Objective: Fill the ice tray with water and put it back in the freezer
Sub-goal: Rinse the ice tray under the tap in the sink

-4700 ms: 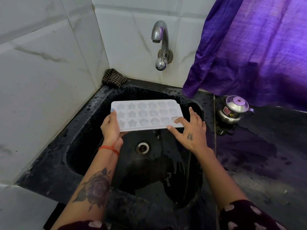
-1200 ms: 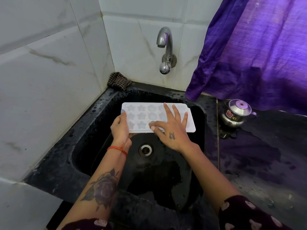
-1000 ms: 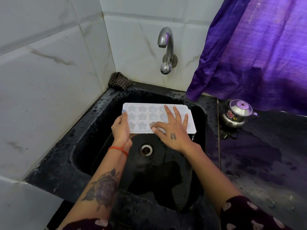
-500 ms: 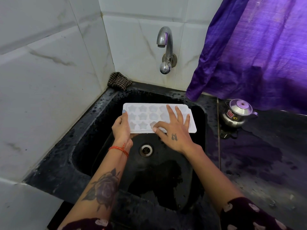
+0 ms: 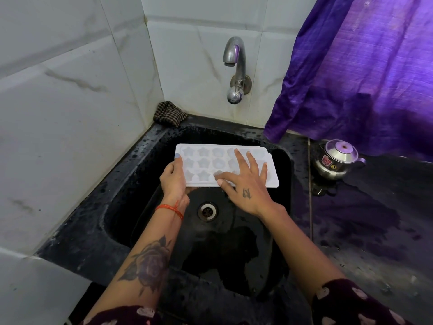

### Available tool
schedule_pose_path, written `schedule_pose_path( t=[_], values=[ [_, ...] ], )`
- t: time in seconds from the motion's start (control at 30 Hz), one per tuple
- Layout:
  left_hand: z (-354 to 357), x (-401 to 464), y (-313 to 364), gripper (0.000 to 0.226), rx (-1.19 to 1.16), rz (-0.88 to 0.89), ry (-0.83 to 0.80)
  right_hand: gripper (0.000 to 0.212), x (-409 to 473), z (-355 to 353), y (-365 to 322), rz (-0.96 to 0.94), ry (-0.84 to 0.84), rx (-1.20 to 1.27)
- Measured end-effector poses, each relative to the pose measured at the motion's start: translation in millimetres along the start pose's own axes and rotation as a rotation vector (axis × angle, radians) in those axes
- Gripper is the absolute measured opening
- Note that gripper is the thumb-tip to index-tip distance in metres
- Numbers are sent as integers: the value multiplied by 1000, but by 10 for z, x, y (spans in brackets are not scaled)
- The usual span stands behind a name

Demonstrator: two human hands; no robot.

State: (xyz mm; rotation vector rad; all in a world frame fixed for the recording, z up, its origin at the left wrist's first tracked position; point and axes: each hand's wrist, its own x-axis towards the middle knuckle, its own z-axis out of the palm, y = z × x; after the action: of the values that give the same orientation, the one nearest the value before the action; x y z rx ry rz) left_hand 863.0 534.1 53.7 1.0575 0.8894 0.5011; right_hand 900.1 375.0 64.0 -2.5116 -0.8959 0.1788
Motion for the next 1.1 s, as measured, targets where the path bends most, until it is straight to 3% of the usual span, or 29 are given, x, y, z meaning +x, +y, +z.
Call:
schedule_pose_path(
  t=[0.3,0.7,1.1],
  values=[
    [3,-14,-16,24,-2,-2,-8,26,-10,-9,-25,-23,138,60],
    [30,-27,-46,23,0,-1,-20,29,78,73,-204,-65,-43,-62],
    [32,-34,-79,25,19,-9,-22,23,69,39,-185,-70,-24,-89]
  ],
)
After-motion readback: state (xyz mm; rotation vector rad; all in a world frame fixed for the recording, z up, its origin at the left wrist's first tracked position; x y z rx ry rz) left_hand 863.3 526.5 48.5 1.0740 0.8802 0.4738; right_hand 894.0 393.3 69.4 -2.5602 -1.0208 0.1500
